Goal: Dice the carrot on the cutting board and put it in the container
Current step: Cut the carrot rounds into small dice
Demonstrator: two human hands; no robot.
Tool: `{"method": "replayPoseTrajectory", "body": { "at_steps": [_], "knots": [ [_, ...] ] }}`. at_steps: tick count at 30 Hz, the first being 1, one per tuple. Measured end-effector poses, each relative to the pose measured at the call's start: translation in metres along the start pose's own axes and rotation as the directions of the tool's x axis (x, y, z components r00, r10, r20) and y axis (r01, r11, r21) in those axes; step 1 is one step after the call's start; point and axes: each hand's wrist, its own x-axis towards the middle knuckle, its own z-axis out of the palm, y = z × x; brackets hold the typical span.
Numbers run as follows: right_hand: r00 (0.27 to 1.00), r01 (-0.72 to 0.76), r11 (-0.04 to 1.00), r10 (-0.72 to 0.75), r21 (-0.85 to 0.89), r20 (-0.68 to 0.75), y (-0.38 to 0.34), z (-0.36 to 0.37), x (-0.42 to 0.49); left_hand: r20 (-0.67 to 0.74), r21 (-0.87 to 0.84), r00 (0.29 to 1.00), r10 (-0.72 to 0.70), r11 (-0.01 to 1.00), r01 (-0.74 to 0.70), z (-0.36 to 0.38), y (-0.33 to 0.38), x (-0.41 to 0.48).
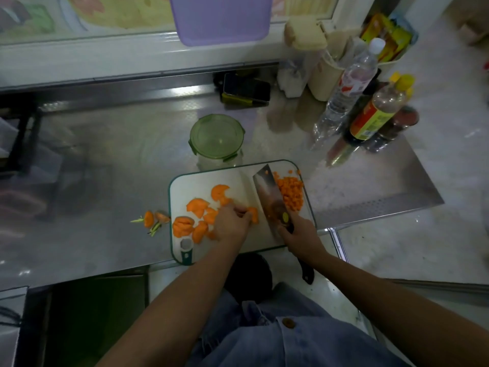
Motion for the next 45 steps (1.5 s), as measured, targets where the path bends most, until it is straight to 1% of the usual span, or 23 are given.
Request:
{"method": "replayPoseTrajectory", "body": {
  "at_steps": [3, 6, 8, 9, 11, 13, 15, 17, 21, 23, 27, 29, 32, 34, 36, 37, 38, 39, 40, 42, 43, 44, 45],
  "knots": [
    [1.0, -0.01, 1.0, 0.01, 0.025, 0.009, 0.003, -0.003, 0.0, -0.004, 0.095, 1.0, 0.027, 0.995, -0.026, 0.001, -0.003, -0.001],
    [0.999, -0.053, 0.996, 0.054, 0.074, -0.005, 0.003, -0.006, 0.004, -0.016, 0.198, 0.999, 0.047, 0.979, -0.043, -0.001, -0.005, -0.003],
    [0.994, -0.099, 0.988, 0.102, 0.122, -0.023, 0.001, -0.011, 0.007, -0.027, 0.214, 0.991, 0.132, 0.969, -0.123, -0.003, -0.002, -0.005],
    [0.991, -0.127, 0.978, 0.133, 0.164, -0.029, -0.002, -0.014, 0.009, -0.021, 0.208, 0.978, 0.208, 0.958, -0.199, -0.002, 0.002, -0.007],
    [0.981, -0.177, 0.95, 0.19, 0.257, -0.026, -0.007, -0.019, 0.012, 0.037, 0.223, 0.921, 0.389, 0.895, -0.387, 0.001, 0.012, -0.009],
    [0.975, -0.201, 0.927, 0.221, 0.318, -0.026, -0.012, -0.025, 0.013, 0.153, 0.266, 0.85, 0.505, 0.807, -0.527, 0.008, 0.023, -0.012],
    [0.97, -0.21, 0.913, 0.239, 0.349, -0.042, -0.014, -0.03, 0.014, 0.253, 0.317, 0.793, 0.554, 0.727, -0.609, 0.017, 0.032, -0.016],
    [0.964, -0.222, 0.905, 0.26, 0.364, -0.058, -0.015, -0.035, 0.014, 0.313, 0.377, 0.775, 0.549, 0.677, -0.632, 0.025, 0.037, -0.02],
    [0.96, -0.218, 0.891, 0.269, 0.399, -0.077, -0.012, -0.044, 0.011, 0.354, 0.492, 0.823, 0.445, 0.66, -0.568, 0.029, 0.038, -0.018],
    [0.961, -0.211, 0.89, 0.265, 0.405, -0.082, -0.011, -0.047, 0.009, 0.347, 0.501, 0.837, 0.423, 0.671, -0.547, 0.029, 0.04, -0.016],
    [0.961, -0.227, 0.889, 0.27, 0.397, -0.057, -0.008, -0.049, 0.008, 0.373, 0.459, 0.806, 0.459, 0.663, -0.591, 0.032, 0.049, -0.013],
    [0.963, -0.222, 0.887, 0.264, 0.406, -0.05, -0.009, -0.049, 0.007, 0.364, 0.471, 0.818, 0.445, 0.67, -0.574, 0.033, 0.053, -0.011],
    [0.961, -0.237, 0.869, 0.276, 0.434, -0.03, -0.006, -0.049, 0.006, 0.287, 0.471, 0.846, 0.449, 0.703, -0.533, 0.028, 0.056, -0.007],
    [0.962, -0.243, 0.871, 0.272, 0.428, -0.006, -0.005, -0.048, 0.005, 0.271, 0.44, 0.831, 0.486, 0.705, -0.556, 0.025, 0.06, -0.004],
    [0.971, -0.222, 0.881, 0.239, 0.419, 0.013, -0.006, -0.048, 0.003, 0.294, 0.433, 0.822, 0.488, 0.698, -0.57, 0.023, 0.065, -0.002],
    [0.978, -0.191, 0.9, 0.209, 0.391, -0.003, -0.007, -0.047, 0.003, 0.295, 0.44, 0.829, 0.475, 0.703, -0.559, 0.022, 0.066, 0.0],
    [0.986, -0.134, 0.934, 0.158, 0.332, -0.048, -0.007, -0.047, 0.002, 0.278, 0.433, 0.839, 0.468, 0.719, -0.544, 0.022, 0.065, 0.001],
    [0.989, -0.063, 0.963, 0.095, 0.261, -0.112, -0.007, -0.045, 0.002, 0.238, 0.394, 0.853, 0.465, 0.756, -0.522, 0.021, 0.065, 0.001],
    [0.984, -0.001, 0.986, 0.031, 0.167, -0.173, -0.007, -0.044, 0.002, 0.196, 0.315, 0.872, 0.448, 0.814, -0.489, 0.021, 0.066, 0.0],
    [0.966, 0.096, 0.993, -0.11, -0.071, -0.235, -0.008, -0.04, 0.002, 0.178, 0.086, 0.925, 0.335, 0.931, -0.354, 0.021, 0.072, -0.006],
    [0.96, 0.14, 0.974, -0.178, -0.18, -0.215, -0.009, -0.037, 0.002, 0.205, -0.033, 0.944, 0.258, 0.966, -0.256, 0.021, 0.077, -0.01],
    [0.96, 0.173, 0.953, -0.219, -0.25, -0.173, -0.011, -0.035, 0.002, 0.222, -0.117, 0.955, 0.196, 0.978, -0.174, 0.02, 0.081, -0.013],
    [0.958, 0.204, 0.933, -0.253, -0.298, -0.136, -0.012, -0.031, 0.003, 0.215, -0.157, 0.963, 0.161, 0.979, -0.128, 0.02, 0.082, -0.014]
  ]
}}
